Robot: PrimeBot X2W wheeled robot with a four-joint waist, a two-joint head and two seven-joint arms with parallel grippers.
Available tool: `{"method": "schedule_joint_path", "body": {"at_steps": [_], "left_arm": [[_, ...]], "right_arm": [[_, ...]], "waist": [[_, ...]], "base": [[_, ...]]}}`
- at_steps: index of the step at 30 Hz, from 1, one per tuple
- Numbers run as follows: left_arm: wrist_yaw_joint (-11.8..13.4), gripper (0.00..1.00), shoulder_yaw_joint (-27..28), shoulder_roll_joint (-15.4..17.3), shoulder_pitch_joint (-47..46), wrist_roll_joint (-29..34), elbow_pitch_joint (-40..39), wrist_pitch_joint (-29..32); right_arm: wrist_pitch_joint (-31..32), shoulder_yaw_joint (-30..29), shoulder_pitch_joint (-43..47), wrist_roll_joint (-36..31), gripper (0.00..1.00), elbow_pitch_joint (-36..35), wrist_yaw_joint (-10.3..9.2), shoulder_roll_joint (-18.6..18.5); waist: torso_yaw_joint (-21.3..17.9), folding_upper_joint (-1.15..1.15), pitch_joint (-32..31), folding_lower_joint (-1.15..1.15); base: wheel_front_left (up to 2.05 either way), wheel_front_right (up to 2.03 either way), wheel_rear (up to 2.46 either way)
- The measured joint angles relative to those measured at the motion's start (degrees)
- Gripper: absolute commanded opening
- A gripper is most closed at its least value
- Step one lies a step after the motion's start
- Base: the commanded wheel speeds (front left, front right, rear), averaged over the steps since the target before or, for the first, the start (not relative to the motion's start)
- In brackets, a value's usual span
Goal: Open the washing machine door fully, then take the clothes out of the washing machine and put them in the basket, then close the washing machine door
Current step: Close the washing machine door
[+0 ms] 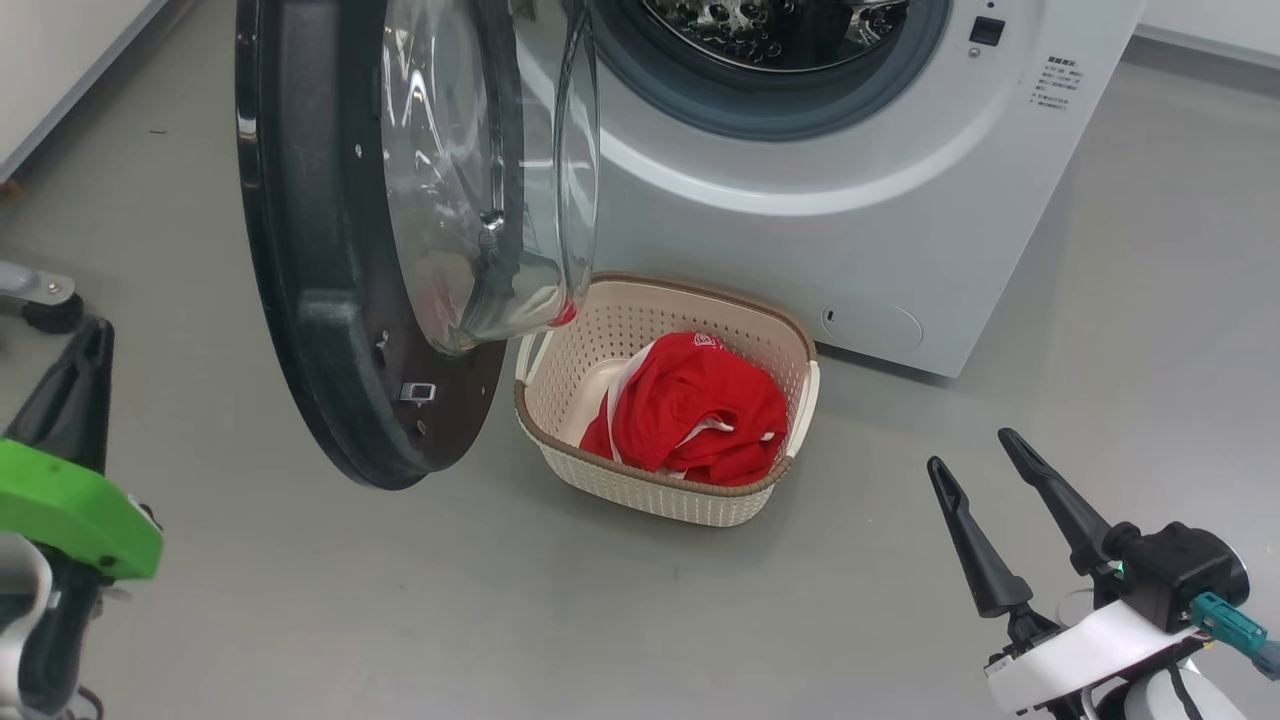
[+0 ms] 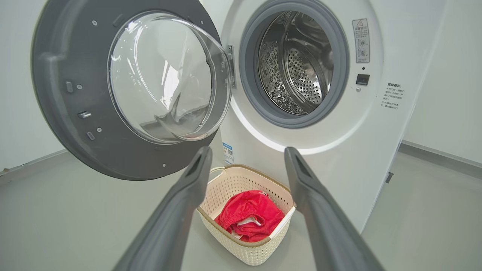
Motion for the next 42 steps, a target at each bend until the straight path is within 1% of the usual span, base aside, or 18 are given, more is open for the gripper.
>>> {"method": "schedule_joint_path", "body": {"at_steps": [4, 11, 12, 13, 14, 21, 22, 25, 35, 42], "left_arm": [[0.00, 0.00, -1.94, -0.12, 3.12, 2.81, 0.44, -6.58], [0.00, 0.00, -2.92, -0.62, 8.85, 5.95, 2.98, -14.72], [0.00, 0.12, -3.04, -0.75, 9.47, 6.25, 3.30, -15.89], [-0.01, 0.49, -3.32, -0.71, 9.95, 6.69, 3.67, -17.12], [-0.01, 1.00, -3.69, -0.62, 10.35, 7.24, 3.96, -18.27], [-0.01, 1.00, -4.95, -0.59, 12.07, 7.82, 6.59, -22.92], [-0.01, 1.00, -5.55, -0.26, 12.12, 8.37, 6.80, -24.31], [-0.01, 1.00, -6.22, 0.02, 12.37, 8.87, 7.32, -25.91], [-0.04, 1.00, -7.60, 0.11, 12.95, 9.02, 9.12, -30.20], [-0.04, 1.00, -7.99, 0.14, 12.95, 9.12, 10.62, -31.66]], "right_arm": [[-0.09, 0.51, 0.14, 0.00, 1.00, 0.51, 0.00, 0.66], [-0.15, 1.25, 0.25, -0.01, 1.00, 0.76, 0.00, 1.31], [-0.15, 1.31, 0.25, -0.01, 1.00, 0.77, 0.00, 1.36], [-0.15, 1.36, 0.25, -0.01, 1.00, 0.79, 0.00, 1.43], [-0.15, 1.41, 0.25, -0.01, 1.00, 0.82, 0.00, 1.47], [-0.15, 1.57, 0.26, -0.02, 1.00, 1.03, 0.00, 1.78], [-0.16, 1.60, 0.26, -0.02, 1.00, 1.04, 0.00, 1.98], [-0.16, 1.63, 0.26, -0.02, 1.00, 1.04, 0.00, 2.15], [-0.16, 1.14, 0.26, -0.03, 1.00, 1.00, -0.02, 2.16], [-0.16, 0.73, 0.26, -0.03, 1.00, 0.98, -0.02, 2.16]], "waist": [[0.52, 0.00, -0.84, 0.00], [0.99, 0.00, -1.99, 0.00], [0.99, 0.00, -2.08, 0.00], [0.98, 0.00, -2.16, 0.00], [0.96, 0.00, -2.25, 0.00], [0.77, 0.00, -2.70, 0.00], [0.69, 0.00, -2.76, 0.00], [0.56, 0.00, -2.73, 0.00], [0.24, 0.00, -1.93, 0.00], [0.08, 0.00, -1.59, 0.00]], "base": [[0.00, 0.00, 0.00], [0.00, 0.00, 0.00], [0.00, 0.00, 0.00], [0.00, 0.00, 0.00], [0.00, 0.00, 0.00], [0.00, 0.00, 0.00], [0.00, 0.00, 0.00], [0.00, 0.00, 0.00], [0.00, 0.00, 0.00], [0.00, 0.00, 0.00]]}}
